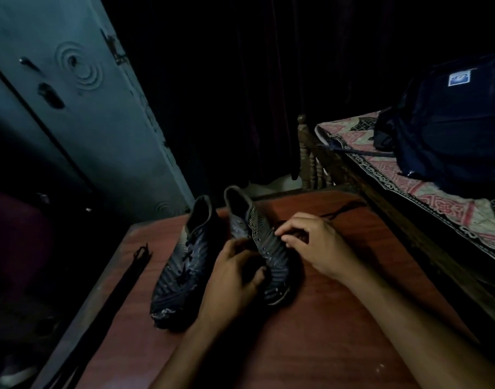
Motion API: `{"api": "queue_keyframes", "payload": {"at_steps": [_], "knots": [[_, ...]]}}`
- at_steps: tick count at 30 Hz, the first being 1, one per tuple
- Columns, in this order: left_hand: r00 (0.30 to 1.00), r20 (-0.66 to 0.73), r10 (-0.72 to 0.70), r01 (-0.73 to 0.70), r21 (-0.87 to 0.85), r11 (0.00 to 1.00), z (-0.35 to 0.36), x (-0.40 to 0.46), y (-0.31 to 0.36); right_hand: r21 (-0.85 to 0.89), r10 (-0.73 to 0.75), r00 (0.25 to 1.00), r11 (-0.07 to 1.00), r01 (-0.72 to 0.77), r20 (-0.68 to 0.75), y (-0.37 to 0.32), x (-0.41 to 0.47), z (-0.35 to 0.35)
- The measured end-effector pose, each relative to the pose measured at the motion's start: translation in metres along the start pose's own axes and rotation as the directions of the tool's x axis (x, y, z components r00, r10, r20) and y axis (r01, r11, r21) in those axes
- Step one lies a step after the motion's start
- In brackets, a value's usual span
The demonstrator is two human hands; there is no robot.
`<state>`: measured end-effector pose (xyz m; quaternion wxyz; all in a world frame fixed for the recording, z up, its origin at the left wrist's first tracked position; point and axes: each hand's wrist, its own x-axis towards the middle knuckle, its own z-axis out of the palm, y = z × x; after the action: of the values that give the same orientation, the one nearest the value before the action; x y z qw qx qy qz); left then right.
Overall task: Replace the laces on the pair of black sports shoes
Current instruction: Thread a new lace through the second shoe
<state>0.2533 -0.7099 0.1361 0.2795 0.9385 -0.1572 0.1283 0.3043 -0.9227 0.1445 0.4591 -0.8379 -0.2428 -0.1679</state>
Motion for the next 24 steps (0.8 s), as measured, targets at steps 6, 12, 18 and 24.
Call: {"api": "queue_keyframes", "payload": {"at_steps": [6,12,18,24], "knots": [[0.987,-0.025,-0.156,0.145,-0.240,0.960,0.008,0.023,-0.004,0.106,0.151,0.988,0.984,-0.146,-0.041,-0.004,-0.001,0.004],[0.986,-0.087,-0.144,0.112,-0.301,0.947,0.019,0.022,-0.015,0.086,0.170,0.985,0.982,-0.168,-0.017,-0.006,0.000,0.008],[0.989,-0.129,-0.071,0.036,-0.251,0.967,0.022,0.023,-0.011,-0.071,0.128,0.992,0.989,-0.129,-0.020,-0.010,0.004,0.004],[0.987,-0.158,0.003,-0.040,-0.231,0.972,0.024,0.020,-0.005,-0.157,0.048,0.998,0.986,-0.054,-0.041,-0.016,0.004,0.003]]}}
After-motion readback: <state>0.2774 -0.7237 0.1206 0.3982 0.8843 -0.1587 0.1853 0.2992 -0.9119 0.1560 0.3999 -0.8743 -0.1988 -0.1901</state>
